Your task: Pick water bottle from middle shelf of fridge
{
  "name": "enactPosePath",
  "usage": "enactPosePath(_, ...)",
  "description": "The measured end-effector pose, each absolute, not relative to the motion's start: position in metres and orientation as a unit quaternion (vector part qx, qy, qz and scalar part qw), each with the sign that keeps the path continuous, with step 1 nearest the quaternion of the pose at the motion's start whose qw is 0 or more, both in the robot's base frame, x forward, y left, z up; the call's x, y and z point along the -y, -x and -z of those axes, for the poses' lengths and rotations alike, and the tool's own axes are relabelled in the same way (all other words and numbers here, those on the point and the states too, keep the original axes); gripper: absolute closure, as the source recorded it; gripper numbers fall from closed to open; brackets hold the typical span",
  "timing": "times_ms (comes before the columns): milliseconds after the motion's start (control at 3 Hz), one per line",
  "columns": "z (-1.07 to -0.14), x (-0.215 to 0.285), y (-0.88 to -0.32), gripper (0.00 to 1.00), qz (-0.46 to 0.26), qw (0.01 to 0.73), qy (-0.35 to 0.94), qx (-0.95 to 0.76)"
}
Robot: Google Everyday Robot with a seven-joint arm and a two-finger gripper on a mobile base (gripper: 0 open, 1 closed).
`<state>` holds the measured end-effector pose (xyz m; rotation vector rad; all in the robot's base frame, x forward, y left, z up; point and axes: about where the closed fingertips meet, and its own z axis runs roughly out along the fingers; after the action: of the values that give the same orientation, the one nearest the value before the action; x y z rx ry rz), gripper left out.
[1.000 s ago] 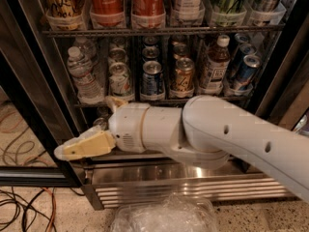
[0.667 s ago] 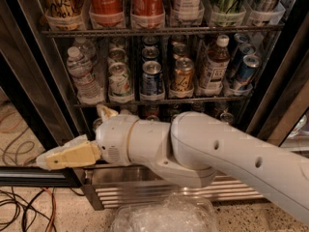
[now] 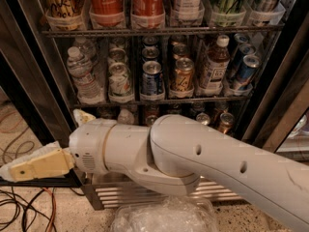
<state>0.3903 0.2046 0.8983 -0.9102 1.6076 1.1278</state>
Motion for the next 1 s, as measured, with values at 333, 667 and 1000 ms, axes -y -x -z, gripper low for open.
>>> enactPosePath(333, -0.9045, -0.2143, -0.3805, 0.0, -0.464, 0.451, 0.388, -0.656)
enactPosePath(667, -0.9038, -0.2141, -0.3804, 0.0, -0.464, 0.449, 0.387, -0.658)
enactPosePath(1000, -0.9006, -0.2188, -0.3788, 0.0, -0.464, 0.452, 0.377, -0.662)
